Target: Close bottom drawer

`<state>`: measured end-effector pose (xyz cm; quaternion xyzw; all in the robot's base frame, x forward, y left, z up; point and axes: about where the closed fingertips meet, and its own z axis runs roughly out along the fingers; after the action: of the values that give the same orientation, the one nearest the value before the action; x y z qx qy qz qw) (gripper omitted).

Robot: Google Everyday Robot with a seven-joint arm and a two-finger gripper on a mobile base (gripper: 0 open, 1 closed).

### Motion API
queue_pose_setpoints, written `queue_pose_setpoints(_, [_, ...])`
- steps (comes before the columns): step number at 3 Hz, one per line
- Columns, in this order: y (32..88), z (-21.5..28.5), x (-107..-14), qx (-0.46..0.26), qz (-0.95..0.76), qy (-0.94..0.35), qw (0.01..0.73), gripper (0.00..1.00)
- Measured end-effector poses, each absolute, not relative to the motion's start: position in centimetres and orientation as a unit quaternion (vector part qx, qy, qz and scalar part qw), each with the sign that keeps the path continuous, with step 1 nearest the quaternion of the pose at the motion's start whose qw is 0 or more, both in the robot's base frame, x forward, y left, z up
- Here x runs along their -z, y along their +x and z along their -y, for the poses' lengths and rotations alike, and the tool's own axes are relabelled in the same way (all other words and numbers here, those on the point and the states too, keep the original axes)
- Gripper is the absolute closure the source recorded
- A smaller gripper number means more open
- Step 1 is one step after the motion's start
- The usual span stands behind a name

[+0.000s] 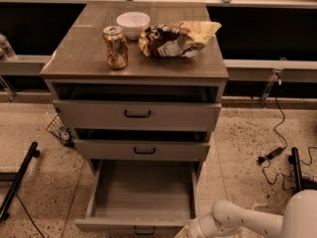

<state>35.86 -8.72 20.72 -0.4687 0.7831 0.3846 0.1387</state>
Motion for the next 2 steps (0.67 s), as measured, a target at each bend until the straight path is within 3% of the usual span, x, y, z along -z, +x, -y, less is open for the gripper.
queue_pose_setpoints(2, [37.58,7.34,-19.21,-0.366,-0.781,-0.486,0.137,1.0])
